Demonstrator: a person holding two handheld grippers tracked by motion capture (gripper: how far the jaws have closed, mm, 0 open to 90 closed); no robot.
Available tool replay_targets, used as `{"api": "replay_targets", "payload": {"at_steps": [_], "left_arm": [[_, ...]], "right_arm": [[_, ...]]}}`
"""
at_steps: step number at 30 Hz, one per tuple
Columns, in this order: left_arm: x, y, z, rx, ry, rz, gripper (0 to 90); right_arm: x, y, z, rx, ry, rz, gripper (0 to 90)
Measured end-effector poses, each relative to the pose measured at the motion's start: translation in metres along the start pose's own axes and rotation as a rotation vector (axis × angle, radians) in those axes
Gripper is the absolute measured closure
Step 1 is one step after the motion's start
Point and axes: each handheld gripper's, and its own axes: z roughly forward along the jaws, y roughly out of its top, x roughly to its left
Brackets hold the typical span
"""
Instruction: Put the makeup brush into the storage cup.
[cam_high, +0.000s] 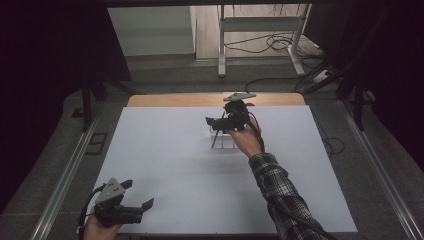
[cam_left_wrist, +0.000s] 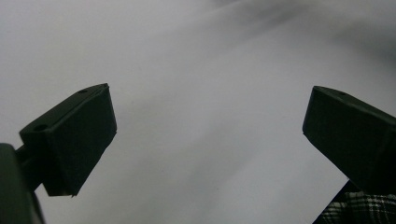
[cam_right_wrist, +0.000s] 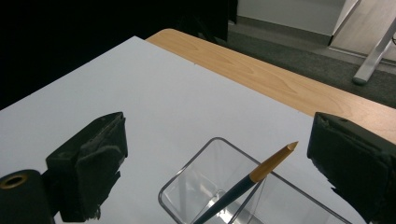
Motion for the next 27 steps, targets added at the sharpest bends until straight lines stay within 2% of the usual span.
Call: {"api": "replay_targets", "payload": {"at_steps": [9, 27], "left_arm": [[0.001, 0.0, 0.0, -0.006, 0.001, -0.005, 3.3], [0.001, 0.0, 0.0, -0.003, -0.001, -0.004, 3.3]], "right_arm": [[0.006, 0.0, -0.004, 0.021, 0.016, -0.02, 5.1], [0.015, 0.0, -0.019, 0.022, 0.035, -0.039, 4.9]]}}
